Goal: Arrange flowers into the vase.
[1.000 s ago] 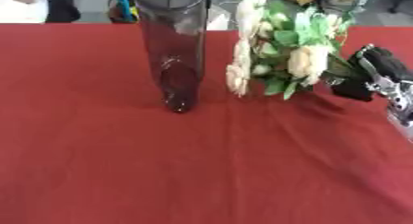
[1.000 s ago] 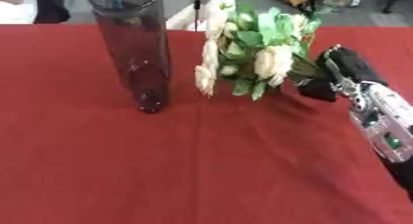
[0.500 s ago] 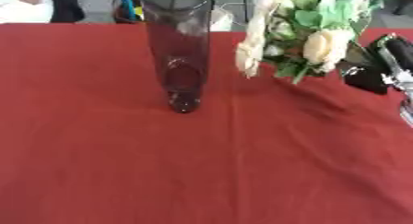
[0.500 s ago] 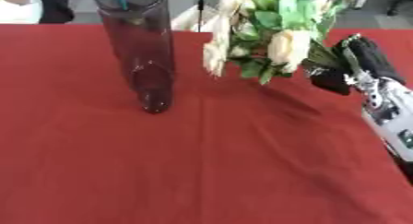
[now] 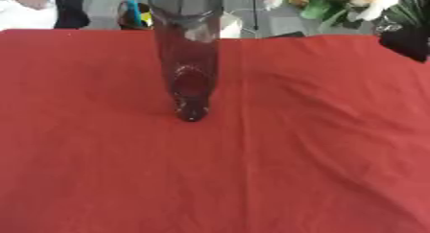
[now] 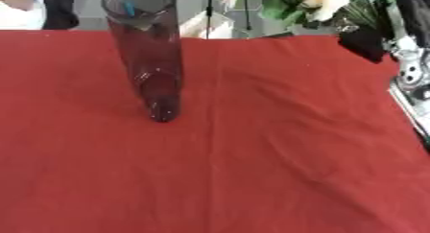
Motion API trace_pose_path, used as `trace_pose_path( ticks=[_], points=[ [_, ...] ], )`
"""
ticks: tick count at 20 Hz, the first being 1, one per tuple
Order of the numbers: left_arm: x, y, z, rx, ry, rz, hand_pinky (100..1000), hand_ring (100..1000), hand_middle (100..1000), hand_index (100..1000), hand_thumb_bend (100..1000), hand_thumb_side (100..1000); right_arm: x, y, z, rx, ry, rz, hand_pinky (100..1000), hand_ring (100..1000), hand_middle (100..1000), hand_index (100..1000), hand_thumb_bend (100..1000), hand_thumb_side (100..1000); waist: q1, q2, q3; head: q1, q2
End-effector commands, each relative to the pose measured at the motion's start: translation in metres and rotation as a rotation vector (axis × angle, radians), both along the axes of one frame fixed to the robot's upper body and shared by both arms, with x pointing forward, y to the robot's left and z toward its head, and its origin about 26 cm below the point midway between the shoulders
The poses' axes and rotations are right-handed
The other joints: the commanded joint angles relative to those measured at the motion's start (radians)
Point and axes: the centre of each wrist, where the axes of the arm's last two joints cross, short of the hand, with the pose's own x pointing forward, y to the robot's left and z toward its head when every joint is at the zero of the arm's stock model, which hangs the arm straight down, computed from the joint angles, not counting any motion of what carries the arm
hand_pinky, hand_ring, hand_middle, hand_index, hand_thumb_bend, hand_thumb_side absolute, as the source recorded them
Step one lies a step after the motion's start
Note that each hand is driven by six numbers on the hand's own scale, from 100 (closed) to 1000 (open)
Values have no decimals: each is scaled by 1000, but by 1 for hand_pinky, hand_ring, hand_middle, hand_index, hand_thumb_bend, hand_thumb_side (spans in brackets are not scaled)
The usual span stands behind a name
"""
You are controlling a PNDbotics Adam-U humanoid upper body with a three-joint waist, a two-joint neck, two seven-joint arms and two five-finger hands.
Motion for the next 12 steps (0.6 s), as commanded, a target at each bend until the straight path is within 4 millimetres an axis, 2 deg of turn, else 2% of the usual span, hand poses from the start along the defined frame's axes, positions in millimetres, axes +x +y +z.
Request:
trace_pose_path(
  ticks=[1, 12],
  points=[
    [-4, 2, 9, 29, -26, -1, 741, 882, 841, 897, 100, 1000, -10, 8, 34, 53, -115, 24, 100, 100, 100, 100, 100, 523, -2, -29, -1, 0, -6],
    [-4, 0, 9, 32, -24, -18, 740, 883, 841, 897, 100, 1000, -17, 79, 89, 230, -364, 198, 100, 100, 100, 100, 100, 514, -9, -29, 7, -12, -15]
  ],
)
